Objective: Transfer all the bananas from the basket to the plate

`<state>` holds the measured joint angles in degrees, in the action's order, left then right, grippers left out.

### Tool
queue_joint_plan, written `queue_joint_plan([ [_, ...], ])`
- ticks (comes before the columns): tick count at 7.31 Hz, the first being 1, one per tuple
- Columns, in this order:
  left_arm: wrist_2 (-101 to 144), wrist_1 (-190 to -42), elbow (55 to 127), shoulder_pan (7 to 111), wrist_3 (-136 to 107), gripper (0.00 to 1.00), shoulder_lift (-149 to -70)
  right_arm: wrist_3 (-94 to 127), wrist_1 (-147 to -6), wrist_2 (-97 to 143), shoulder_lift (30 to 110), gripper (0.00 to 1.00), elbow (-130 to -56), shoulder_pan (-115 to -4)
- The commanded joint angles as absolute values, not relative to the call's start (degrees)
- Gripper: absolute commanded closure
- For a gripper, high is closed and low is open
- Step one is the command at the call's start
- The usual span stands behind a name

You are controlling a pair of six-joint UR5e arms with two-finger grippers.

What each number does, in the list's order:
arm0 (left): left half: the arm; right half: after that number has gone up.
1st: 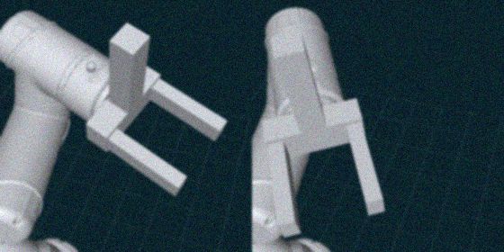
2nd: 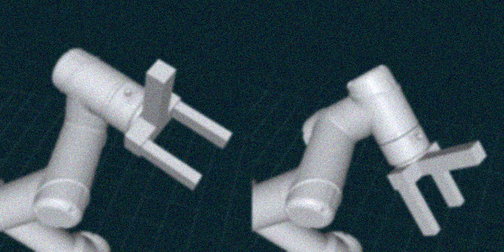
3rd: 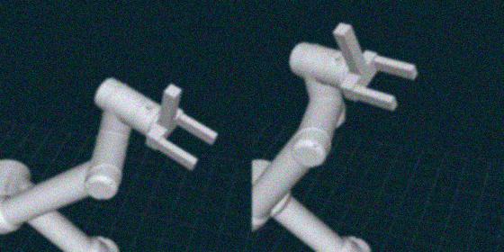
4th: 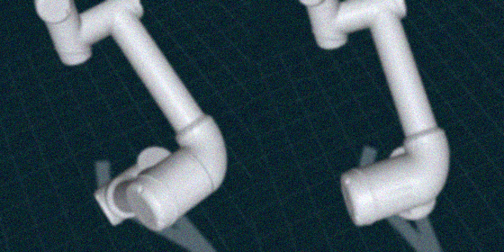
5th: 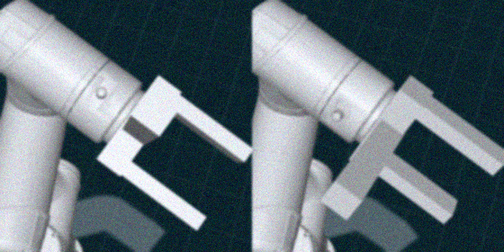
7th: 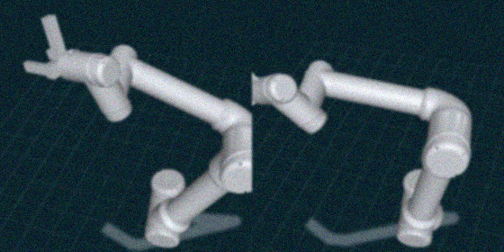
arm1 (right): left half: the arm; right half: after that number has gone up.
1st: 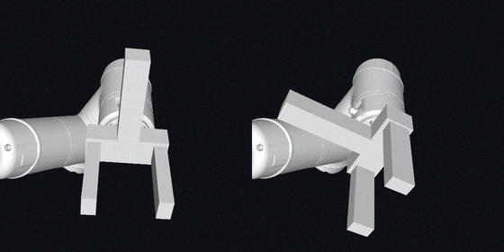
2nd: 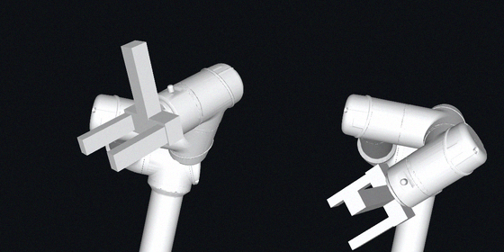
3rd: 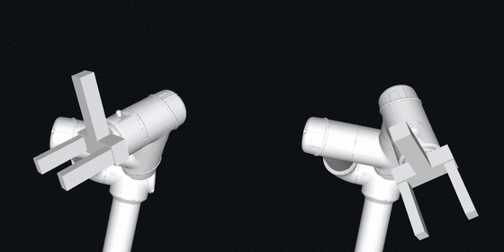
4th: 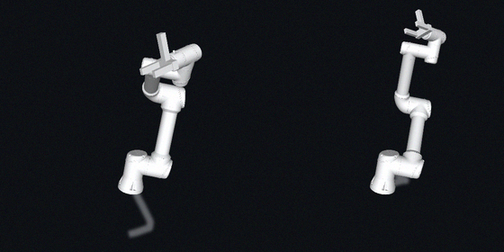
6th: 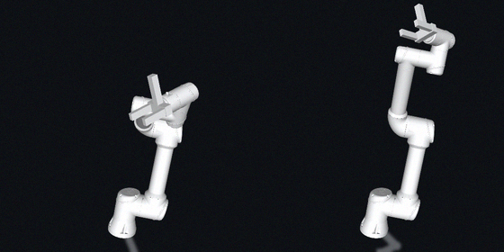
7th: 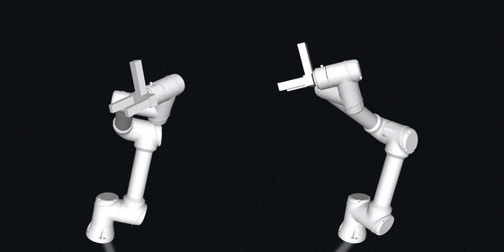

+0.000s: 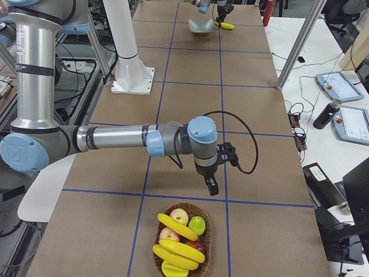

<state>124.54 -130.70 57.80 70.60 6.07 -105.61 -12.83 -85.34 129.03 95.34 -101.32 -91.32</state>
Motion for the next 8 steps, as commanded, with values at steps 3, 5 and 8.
queue_joint_plan([
  [3,140.2,-122.0,67.4,82.7,6.1,1.00,-103.7,-12.6,-85.4,129.0,95.3,0.00,-101.3,-91.3],
  [5,139.7,-117.4,75.4,85.0,4.2,1.00,-100.1,-12.5,-85.4,129.1,95.4,0.00,-101.1,-91.3],
  [8,132.6,-117.9,98.9,73.4,-23.2,1.00,-81.9,-12.4,-85.4,129.2,95.4,0.00,-100.9,-91.3],
])
